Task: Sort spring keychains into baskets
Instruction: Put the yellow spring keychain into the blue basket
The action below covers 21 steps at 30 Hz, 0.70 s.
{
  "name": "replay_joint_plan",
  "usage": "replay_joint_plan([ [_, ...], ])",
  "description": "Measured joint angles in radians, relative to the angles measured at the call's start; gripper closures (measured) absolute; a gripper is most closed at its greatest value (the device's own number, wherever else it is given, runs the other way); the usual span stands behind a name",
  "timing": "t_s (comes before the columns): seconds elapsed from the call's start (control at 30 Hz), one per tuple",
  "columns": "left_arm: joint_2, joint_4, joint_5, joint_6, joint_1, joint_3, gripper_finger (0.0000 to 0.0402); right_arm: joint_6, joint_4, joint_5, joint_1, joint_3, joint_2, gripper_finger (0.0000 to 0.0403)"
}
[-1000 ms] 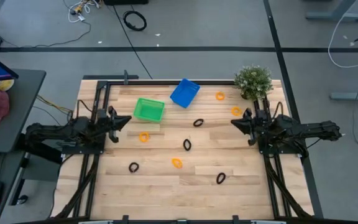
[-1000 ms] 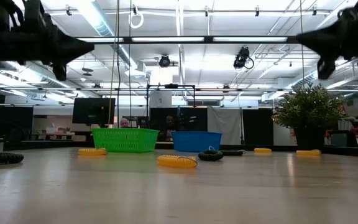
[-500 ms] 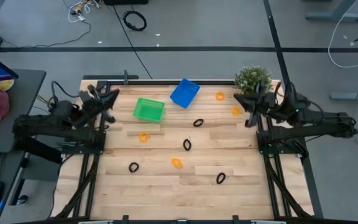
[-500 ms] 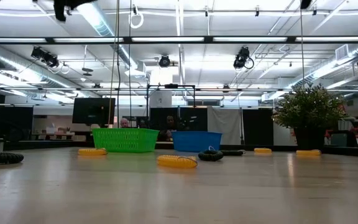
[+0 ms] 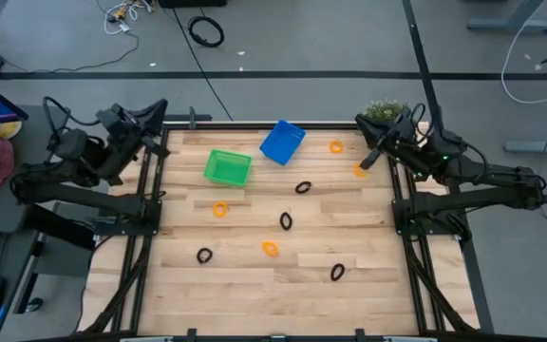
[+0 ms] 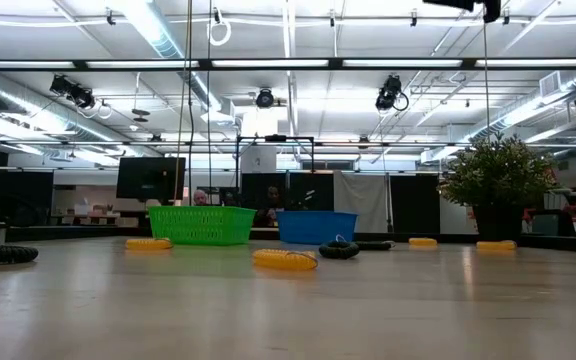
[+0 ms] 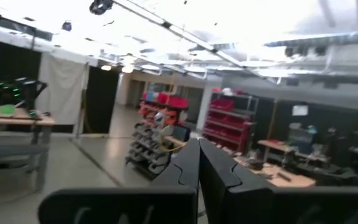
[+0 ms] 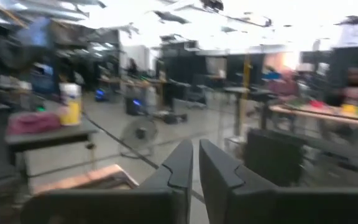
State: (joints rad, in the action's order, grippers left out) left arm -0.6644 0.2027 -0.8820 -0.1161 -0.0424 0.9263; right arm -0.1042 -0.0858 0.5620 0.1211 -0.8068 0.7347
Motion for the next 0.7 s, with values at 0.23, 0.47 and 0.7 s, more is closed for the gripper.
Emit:
replay_joint_plan([
  [0.23,-0.048,0.0,-0.125,-0.036,0.001,-0.003,0.0397,0.275,0.532,0.038,0.037,-0.272,0.204,0.034],
  [0.47,-0.083,0.001,-0.193,-0.054,0.039,-0.004,0.0397,0.471,0.989,-0.101,0.175,-0.516,0.445,0.0334],
  [0.7,-0.117,-0.006,-0.199,-0.056,0.074,-0.004,0.0397,0.371,0.977,-0.136,0.173,-0.54,0.486,0.0344],
])
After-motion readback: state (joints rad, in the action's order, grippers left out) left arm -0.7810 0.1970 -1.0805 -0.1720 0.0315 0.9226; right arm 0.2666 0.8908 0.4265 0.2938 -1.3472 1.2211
